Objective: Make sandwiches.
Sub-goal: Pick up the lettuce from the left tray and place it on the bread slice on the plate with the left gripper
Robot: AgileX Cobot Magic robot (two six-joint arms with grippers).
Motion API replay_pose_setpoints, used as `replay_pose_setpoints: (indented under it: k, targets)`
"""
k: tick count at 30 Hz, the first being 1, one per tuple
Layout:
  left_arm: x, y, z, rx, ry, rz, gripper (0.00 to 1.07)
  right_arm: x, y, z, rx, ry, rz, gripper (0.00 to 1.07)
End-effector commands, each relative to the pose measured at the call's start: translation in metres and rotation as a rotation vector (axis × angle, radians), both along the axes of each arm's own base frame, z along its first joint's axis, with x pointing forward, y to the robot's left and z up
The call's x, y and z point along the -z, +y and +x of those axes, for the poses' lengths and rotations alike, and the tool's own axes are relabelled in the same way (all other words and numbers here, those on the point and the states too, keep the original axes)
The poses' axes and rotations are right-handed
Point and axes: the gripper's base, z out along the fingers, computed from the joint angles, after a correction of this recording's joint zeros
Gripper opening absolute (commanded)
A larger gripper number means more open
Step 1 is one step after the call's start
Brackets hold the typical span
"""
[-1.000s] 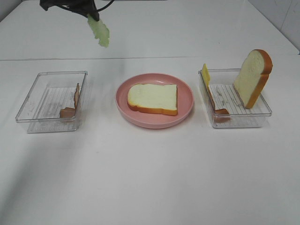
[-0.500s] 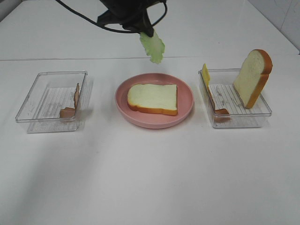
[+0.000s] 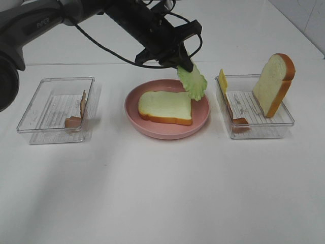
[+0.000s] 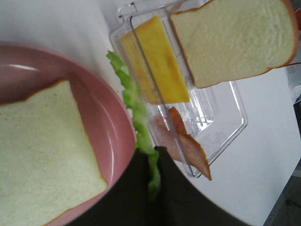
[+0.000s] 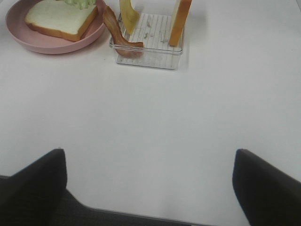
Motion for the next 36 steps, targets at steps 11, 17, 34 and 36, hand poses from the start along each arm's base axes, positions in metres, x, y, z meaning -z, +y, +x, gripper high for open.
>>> replay_pose_setpoints:
  k: [11,17,34,36]
  targets:
    - [0.037,0.016,0.005,-0.009,0.059,0.175,0.00,0.000,0.000,-0.003,0.007,-0.026,0.009,0.93]
    - [0.039,0.020,0.009,-0.023,0.023,0.209,0.00,0.000,0.000,-0.003,0.007,-0.026,0.009,0.93]
    - [0.037,0.021,0.011,-0.069,0.021,0.228,1.02,0.000,0.000,-0.003,0.007,-0.026,0.009,0.93]
    - [0.037,0.021,0.011,-0.069,0.019,0.233,1.02,0.000,0.000,-0.003,0.007,-0.026,0.009,0.93]
